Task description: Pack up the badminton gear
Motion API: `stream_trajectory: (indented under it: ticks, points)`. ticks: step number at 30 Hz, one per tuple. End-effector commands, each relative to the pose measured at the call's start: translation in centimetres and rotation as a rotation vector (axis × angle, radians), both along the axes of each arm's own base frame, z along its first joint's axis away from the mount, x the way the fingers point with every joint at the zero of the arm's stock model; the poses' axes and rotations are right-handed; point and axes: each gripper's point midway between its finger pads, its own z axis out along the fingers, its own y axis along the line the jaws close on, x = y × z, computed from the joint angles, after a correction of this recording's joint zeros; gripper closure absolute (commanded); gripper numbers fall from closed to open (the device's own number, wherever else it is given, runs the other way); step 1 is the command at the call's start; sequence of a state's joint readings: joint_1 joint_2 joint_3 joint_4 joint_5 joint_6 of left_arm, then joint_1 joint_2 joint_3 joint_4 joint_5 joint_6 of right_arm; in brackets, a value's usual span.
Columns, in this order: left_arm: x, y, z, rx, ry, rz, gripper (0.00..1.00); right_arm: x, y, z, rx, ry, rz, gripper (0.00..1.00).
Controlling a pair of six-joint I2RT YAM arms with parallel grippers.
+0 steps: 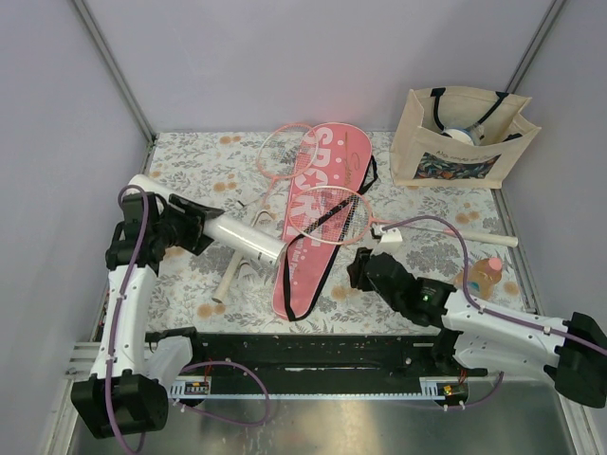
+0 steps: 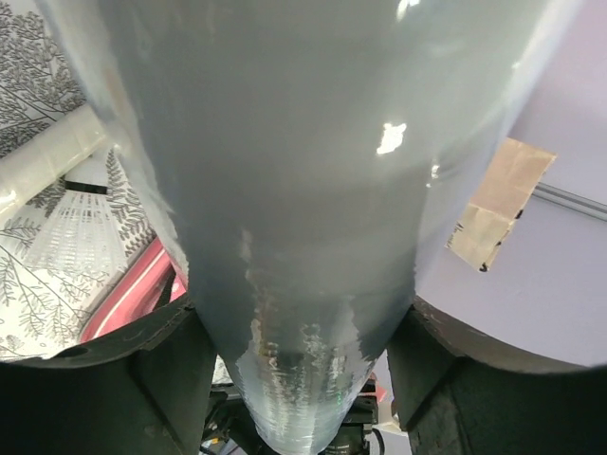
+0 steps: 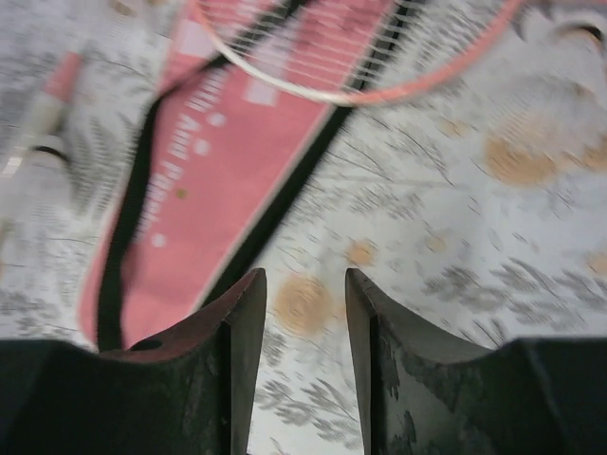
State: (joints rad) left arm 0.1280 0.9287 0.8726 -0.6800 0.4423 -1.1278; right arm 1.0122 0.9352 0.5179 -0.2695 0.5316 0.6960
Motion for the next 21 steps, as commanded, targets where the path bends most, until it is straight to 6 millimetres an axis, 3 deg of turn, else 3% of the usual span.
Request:
stream_trajectory:
  ticks: [1,5,9,11,15,21]
  points:
    - [0.0,-0.6,5.5,-0.087,-0.1,0.012,0.63,2.2,6.4,6.5,0.208,-0.238,0.194,0.53]
    - [0.2,-1.4,7.3,-0.186,-0.11,0.018,0.63,2.7,11.2,7.1,0.337,-0.282,0.301,0.47]
    - [1.0,0.1,8.2,-0.192,-0.125,0.135,0.63,3.0,16.4,7.1,0.385,-0.354,0.472,0.42]
    - [1.8,1.0,9.0,-0.186,-0.152,0.197,0.63,3.2,18.2,6.8,0.35,-0.421,0.542,0.4]
    - [3.1,3.4,10.4,-0.167,-0.187,0.336,0.61,4.0,20.1,4.5,0.24,-0.515,0.612,0.39]
    - [4.5,6.4,11.0,-0.151,-0.209,0.474,0.61,3.3,22.1,3.7,0.214,-0.617,0.684,0.39]
